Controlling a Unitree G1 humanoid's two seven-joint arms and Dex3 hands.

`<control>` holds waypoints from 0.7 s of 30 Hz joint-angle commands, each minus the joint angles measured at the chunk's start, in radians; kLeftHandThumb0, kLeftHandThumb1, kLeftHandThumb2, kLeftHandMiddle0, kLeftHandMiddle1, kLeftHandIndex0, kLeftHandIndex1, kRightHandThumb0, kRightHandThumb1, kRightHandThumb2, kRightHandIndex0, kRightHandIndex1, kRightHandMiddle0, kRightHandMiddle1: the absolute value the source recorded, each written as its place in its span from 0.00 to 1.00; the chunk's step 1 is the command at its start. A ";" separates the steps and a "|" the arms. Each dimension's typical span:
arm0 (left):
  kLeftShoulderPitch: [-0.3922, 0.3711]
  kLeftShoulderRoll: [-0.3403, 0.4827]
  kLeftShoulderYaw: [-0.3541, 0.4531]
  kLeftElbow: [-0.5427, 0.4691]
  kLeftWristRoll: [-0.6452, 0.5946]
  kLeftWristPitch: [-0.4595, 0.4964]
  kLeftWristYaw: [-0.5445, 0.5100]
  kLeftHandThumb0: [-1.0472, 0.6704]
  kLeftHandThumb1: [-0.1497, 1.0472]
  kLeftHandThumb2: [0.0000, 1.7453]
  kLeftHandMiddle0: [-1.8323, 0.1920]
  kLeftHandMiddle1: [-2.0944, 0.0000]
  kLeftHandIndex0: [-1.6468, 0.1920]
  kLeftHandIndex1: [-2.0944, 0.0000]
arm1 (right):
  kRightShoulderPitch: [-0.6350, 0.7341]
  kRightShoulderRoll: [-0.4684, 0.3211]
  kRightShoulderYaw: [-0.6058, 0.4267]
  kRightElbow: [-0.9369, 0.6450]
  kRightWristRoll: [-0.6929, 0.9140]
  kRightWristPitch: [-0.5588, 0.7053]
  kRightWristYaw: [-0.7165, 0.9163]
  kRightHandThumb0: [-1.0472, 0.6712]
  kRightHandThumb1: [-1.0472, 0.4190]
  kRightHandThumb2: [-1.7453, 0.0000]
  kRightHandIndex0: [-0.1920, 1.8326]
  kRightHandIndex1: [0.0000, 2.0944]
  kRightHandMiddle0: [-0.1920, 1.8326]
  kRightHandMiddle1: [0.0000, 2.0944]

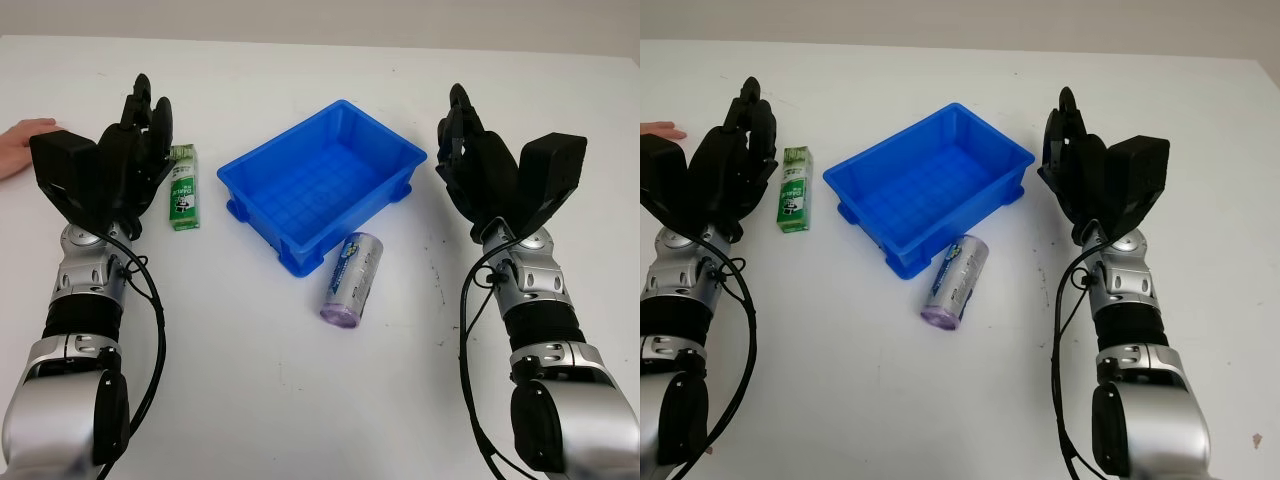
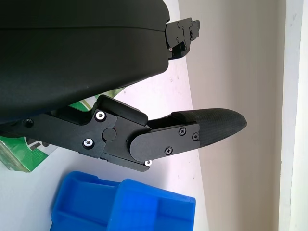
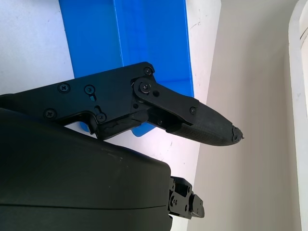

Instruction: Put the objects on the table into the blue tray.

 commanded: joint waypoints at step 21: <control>0.029 0.016 0.007 -0.056 -0.002 0.020 0.007 0.16 1.00 0.36 1.00 1.00 1.00 1.00 | 0.058 -0.106 0.020 -0.364 -0.010 0.060 0.113 0.21 0.00 0.84 0.01 0.01 0.02 0.01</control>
